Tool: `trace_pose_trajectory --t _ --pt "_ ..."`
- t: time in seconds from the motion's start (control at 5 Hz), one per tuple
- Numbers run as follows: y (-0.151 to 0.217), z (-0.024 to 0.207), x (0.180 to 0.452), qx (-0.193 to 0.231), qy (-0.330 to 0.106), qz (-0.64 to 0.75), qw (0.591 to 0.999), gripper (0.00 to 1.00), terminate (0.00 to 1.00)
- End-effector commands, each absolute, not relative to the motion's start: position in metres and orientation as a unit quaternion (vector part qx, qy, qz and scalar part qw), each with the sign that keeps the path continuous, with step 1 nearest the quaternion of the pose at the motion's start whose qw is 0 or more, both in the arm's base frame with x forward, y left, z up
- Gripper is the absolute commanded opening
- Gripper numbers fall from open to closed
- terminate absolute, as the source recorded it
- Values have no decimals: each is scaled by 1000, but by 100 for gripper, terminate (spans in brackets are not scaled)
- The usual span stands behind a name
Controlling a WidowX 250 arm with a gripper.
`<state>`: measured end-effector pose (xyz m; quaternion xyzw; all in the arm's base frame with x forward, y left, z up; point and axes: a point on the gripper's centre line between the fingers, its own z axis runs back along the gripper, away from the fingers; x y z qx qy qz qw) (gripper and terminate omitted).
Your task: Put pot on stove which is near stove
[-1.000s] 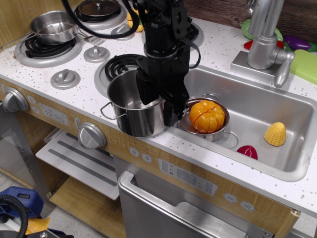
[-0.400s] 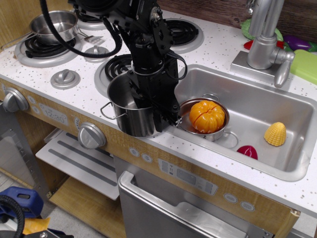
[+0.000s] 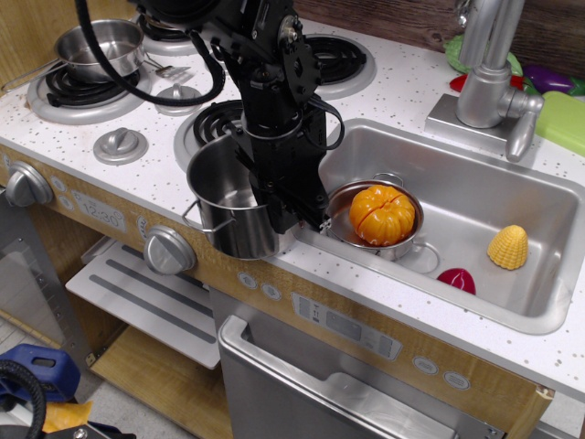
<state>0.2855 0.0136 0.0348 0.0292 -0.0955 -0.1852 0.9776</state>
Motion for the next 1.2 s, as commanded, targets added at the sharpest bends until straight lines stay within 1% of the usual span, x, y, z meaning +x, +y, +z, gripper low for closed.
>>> trace_pose_trajectory --t 0.0,0.2,0.4,0.6,0.8,1.0 --pt "24 66 292 74 -102 -211 969 0 0" --pt "36 85 293 88 -99 -229 964 0 0" --pt "54 95 303 97 -102 -262 955 0 0" --pt "78 89 321 95 -109 -294 945 0 0" --pt "102 78 340 91 -114 -327 934 0 0" --pt "114 67 350 77 -118 -340 930 0 0"
